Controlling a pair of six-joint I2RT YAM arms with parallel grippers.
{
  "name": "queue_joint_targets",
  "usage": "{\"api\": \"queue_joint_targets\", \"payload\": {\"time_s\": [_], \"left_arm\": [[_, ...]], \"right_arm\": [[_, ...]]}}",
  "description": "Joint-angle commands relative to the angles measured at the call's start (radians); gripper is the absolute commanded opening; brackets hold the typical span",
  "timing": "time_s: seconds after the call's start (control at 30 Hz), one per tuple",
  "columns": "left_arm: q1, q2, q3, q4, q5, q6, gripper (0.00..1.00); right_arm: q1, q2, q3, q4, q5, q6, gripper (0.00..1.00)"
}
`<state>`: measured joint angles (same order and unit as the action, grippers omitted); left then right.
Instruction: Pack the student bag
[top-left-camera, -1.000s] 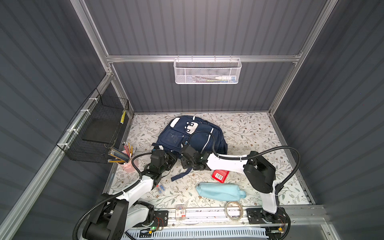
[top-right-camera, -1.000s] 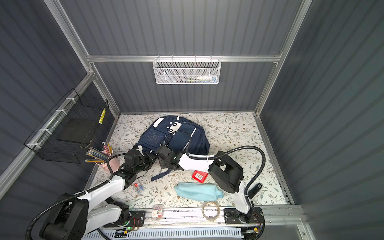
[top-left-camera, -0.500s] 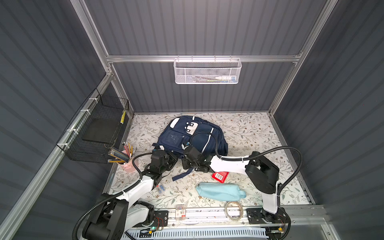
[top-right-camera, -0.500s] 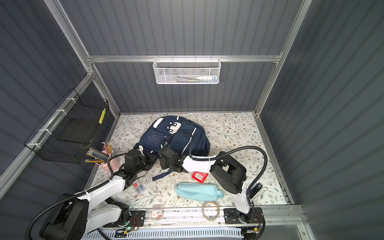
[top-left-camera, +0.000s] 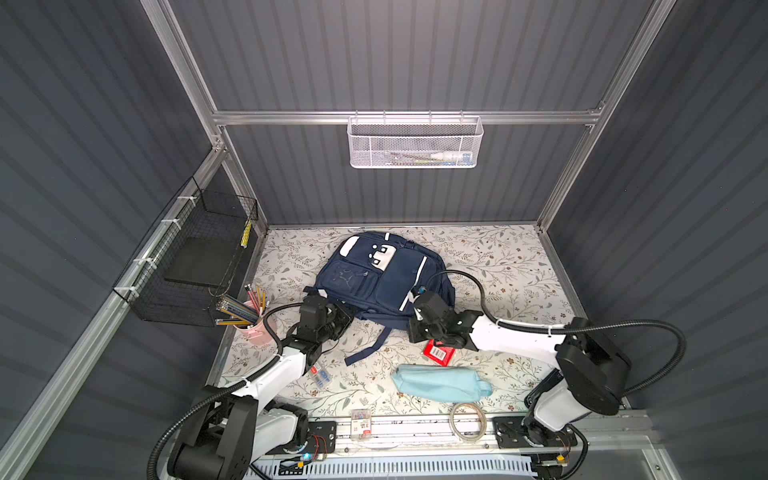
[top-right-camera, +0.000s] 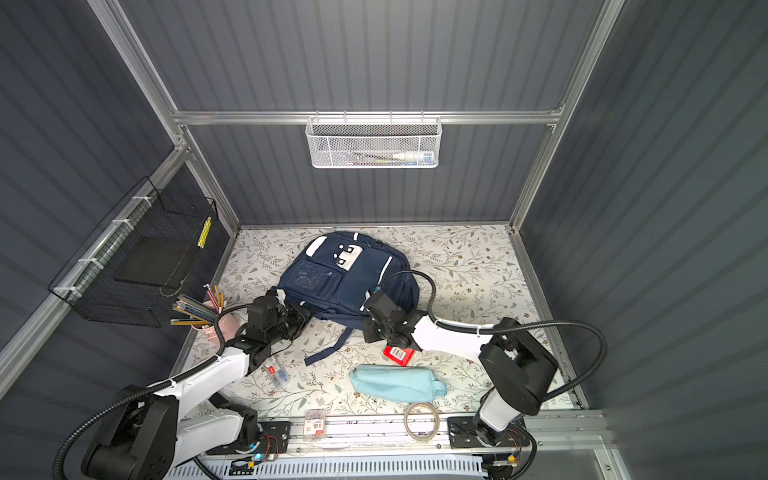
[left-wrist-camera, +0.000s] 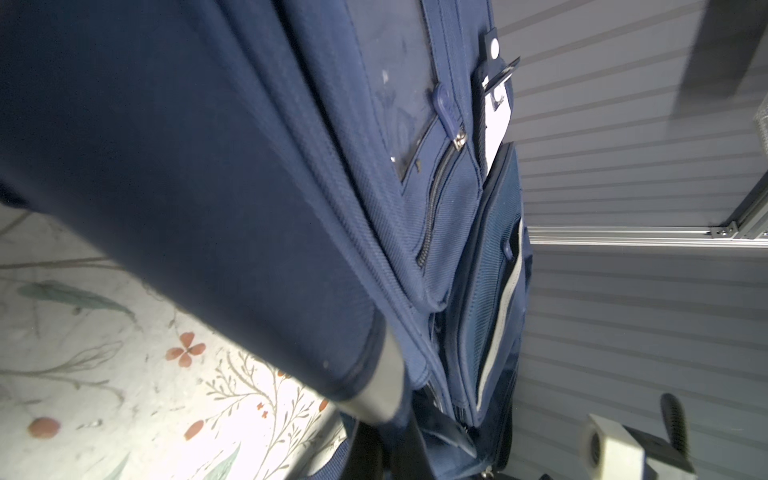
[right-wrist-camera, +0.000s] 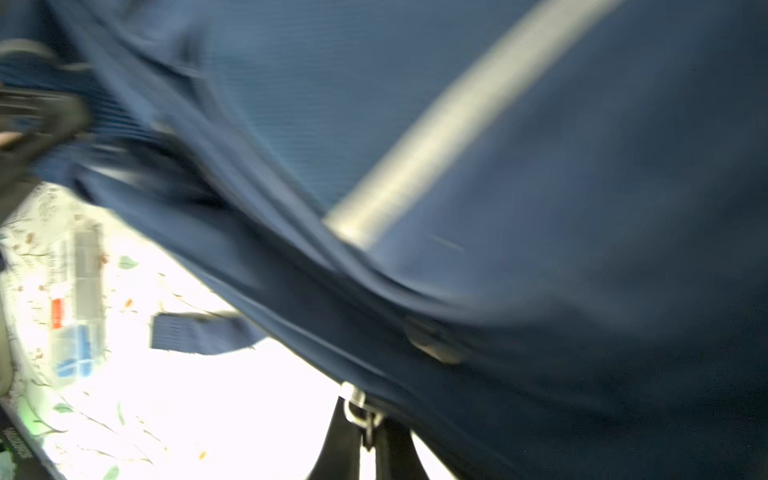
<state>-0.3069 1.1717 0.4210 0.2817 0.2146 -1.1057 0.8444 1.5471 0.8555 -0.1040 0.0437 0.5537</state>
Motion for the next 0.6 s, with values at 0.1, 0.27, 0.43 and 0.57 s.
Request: {"api": "queue_joint_targets", "payload": {"time_s": [0.1,0.27,0.43,0.57], "left_arm": [[0.029,-0.008,0.051,0.045,-0.02,0.032,0.0],[-0.006,0.076,0.089,0.114,-0.02,0.037,0.0],[0.009,0.258,0.182,0.149,-0.08,0.124,0.06],[0.009,0.315,0.26,0.146,-0.104,0.19,0.64]], "right_arm": [[-0.238,-0.154,-0.138,-0.146,0.027,-0.037,0.0],[-0.287,-0.168,-0.113,-0.183,-0.024,-0.096,0.0],[-0.158,-0.139,-0.051,-0.172,-0.044,-0.096,0.0],[-0.046,-0.066,0.076,-0.19,-0.038,-0.094,0.0]]}}
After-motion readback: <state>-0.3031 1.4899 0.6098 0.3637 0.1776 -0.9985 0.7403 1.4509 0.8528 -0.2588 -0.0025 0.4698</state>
